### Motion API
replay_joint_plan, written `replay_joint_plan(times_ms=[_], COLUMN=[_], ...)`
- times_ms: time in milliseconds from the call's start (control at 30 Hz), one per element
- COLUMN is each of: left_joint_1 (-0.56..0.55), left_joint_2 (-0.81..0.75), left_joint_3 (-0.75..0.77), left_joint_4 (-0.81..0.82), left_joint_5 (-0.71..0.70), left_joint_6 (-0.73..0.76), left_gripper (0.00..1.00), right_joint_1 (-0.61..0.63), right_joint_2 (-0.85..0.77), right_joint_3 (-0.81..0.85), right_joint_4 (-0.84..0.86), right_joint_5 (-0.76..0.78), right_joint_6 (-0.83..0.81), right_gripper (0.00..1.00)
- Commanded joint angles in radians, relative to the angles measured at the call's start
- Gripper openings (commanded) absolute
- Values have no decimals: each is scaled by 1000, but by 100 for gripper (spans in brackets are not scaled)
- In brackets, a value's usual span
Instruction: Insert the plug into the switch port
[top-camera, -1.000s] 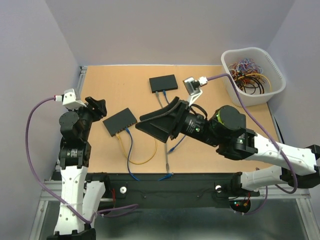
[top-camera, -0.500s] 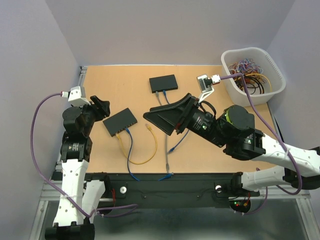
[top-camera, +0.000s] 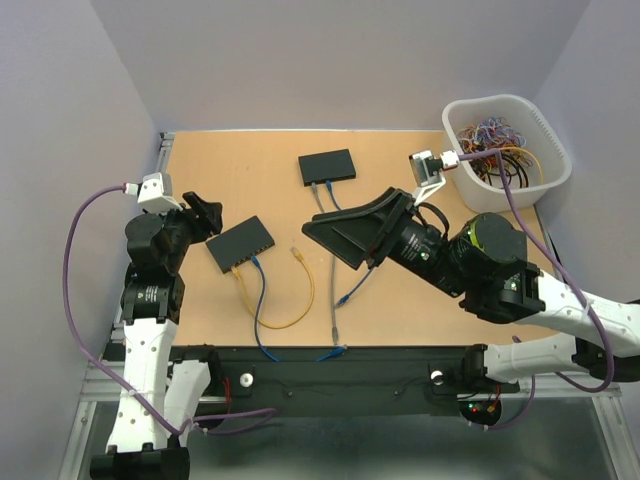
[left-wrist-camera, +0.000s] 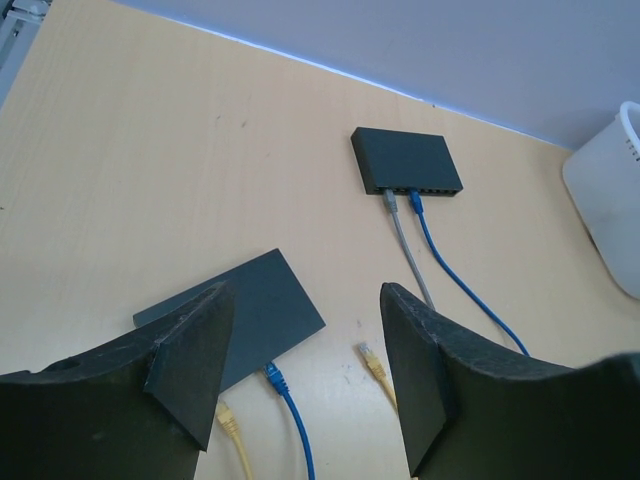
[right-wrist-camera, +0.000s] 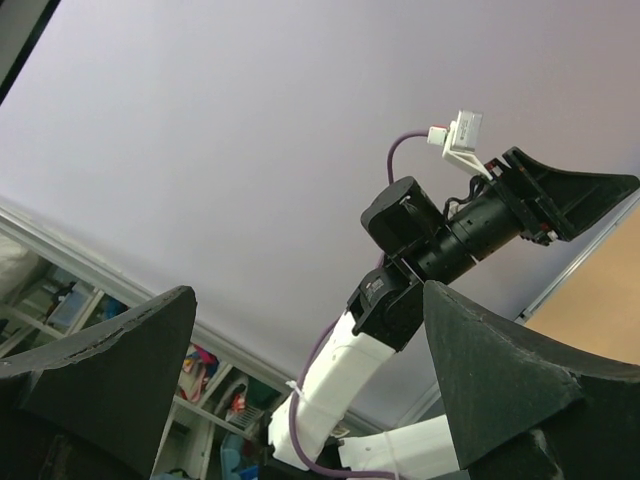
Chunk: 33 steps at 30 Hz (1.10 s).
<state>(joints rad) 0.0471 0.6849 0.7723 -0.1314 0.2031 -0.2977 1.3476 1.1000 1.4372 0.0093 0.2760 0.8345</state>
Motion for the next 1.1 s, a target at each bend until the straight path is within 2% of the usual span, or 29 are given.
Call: replay_joint_plan(times_ms=[0, 233, 400, 1067], left_joint_1=[-1, -3, -1, -1], left_joint_2=[-12, 11, 90, 76], left_joint_3=[-2, -22, -10, -16], left_joint_4=[49, 47, 35, 41], left_joint_5=[16, 21, 68, 81], left_joint_6=[-1, -20, -18, -11], left_gripper=[71, 73, 73, 73], right_joint_1=[-2, -2, -1, -2], right_joint_2=[3, -35, -58, -97], right_joint_3=[2, -15, -47, -79], right_joint_4=[37, 37, 41, 43], right_joint_5=[-12, 3, 34, 31], right_joint_6=[17, 25, 38, 40], right_gripper=[100, 100, 100, 100])
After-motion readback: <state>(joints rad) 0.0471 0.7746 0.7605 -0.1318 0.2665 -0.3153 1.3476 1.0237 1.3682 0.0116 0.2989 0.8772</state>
